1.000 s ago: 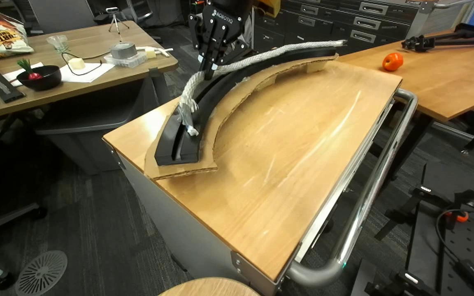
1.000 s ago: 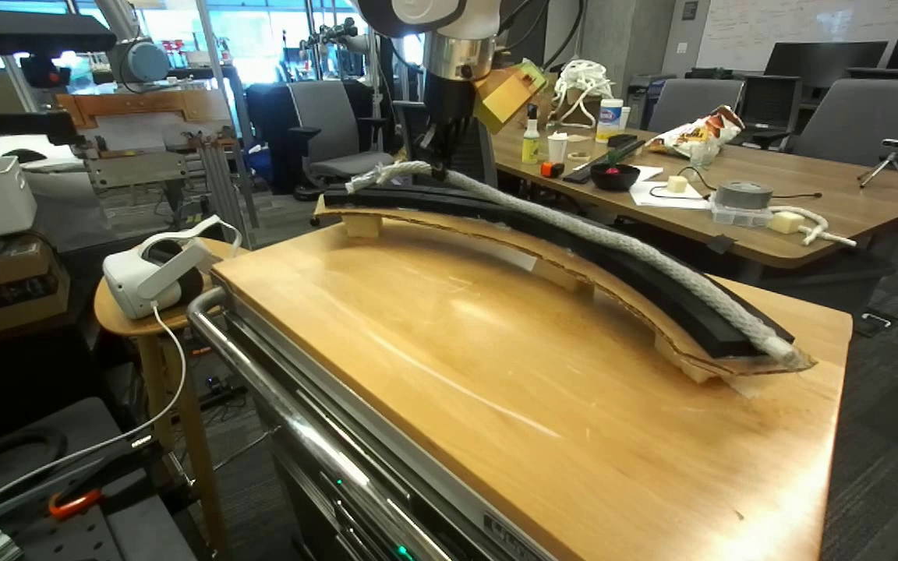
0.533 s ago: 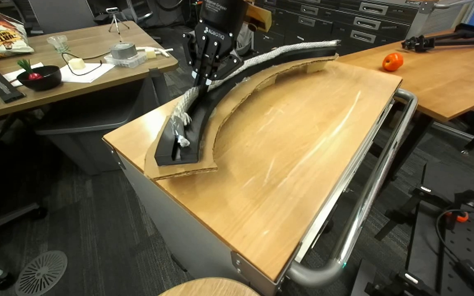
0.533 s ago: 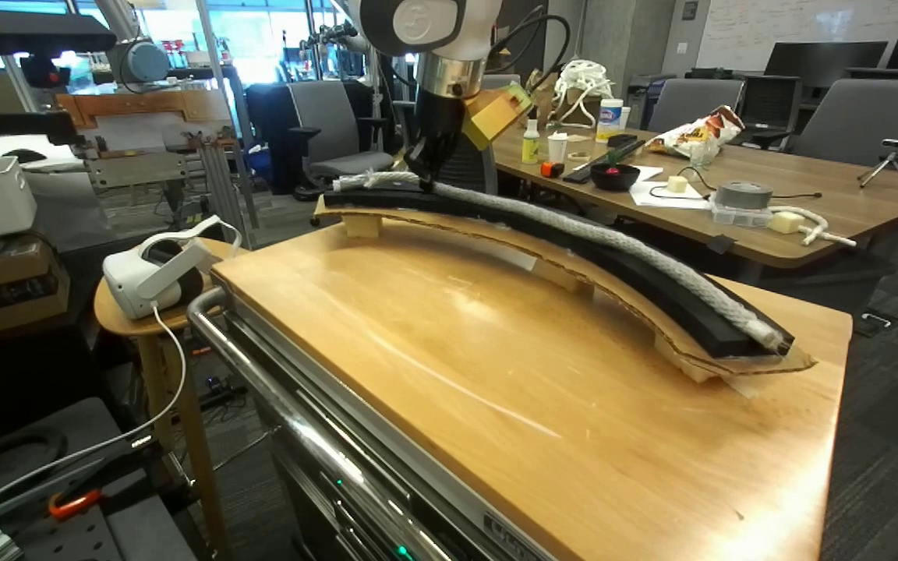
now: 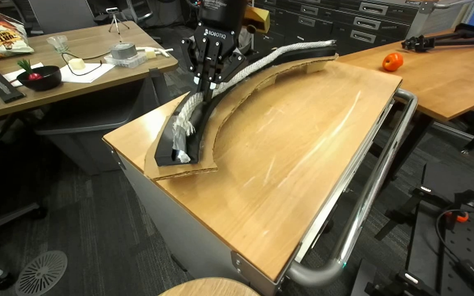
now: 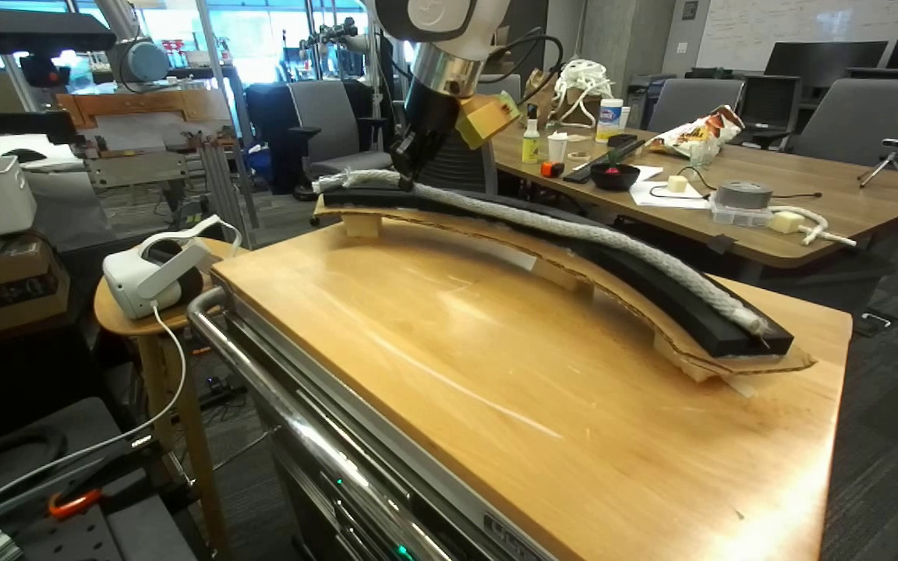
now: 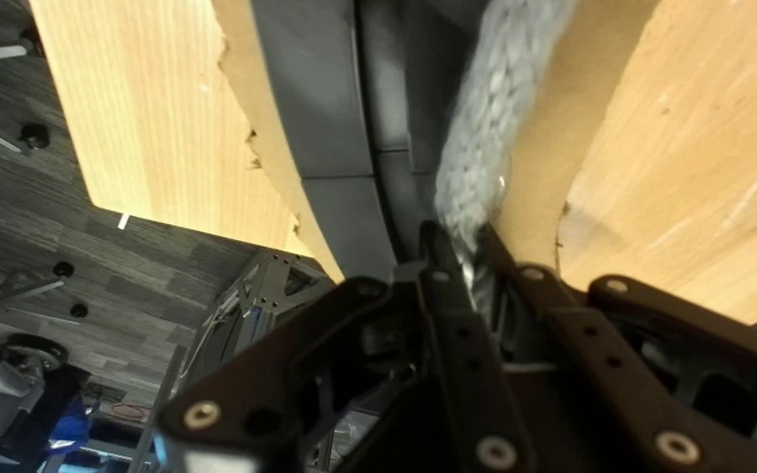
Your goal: Place the white rope on the curved black board
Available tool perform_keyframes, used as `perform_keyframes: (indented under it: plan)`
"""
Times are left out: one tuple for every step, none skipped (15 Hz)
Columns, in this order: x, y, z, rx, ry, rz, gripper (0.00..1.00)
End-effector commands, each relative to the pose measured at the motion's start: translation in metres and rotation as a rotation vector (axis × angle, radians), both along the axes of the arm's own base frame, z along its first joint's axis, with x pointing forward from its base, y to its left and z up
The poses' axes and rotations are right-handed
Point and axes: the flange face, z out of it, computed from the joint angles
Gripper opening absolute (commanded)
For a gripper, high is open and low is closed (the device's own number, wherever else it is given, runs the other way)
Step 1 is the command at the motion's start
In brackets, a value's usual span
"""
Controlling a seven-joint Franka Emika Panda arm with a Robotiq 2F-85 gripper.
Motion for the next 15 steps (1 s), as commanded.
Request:
perform_keyframes:
  plan:
    - [0.006,0.005,0.012,-0.006,-0.025,0.009,0.44]
    - [0.007,0.006,0.015,-0.024,-0.065,-0.002,0.44]
    - [0.007,0.008,0.017,-0.040,-0.105,-0.006,0.18]
    - [0.009,0.009,0.019,-0.061,-0.148,-0.010,0.17]
    - [0.012,0.011,0.021,-0.079,-0.182,-0.013,0.14]
    - [0.013,0.012,0.022,-0.096,-0.209,-0.013,0.08]
    - [0.014,0.013,0.024,-0.111,-0.230,-0.011,0.06]
    - [0.014,0.013,0.026,-0.125,-0.240,-0.001,0.40]
    - [0.012,0.011,0.029,-0.145,-0.246,0.013,0.36]
    - [0.011,0.009,0.033,-0.164,-0.254,0.025,0.36]
    - [0.009,0.005,0.039,-0.179,-0.254,0.034,0.41]
    - [0.008,-0.001,0.045,-0.186,-0.248,0.051,0.50]
    - [0.007,-0.005,0.050,-0.190,-0.241,0.057,0.57]
    - [0.006,-0.010,0.056,-0.198,-0.248,0.053,0.66]
    - [0.004,-0.016,0.063,-0.237,-0.262,0.043,0.73]
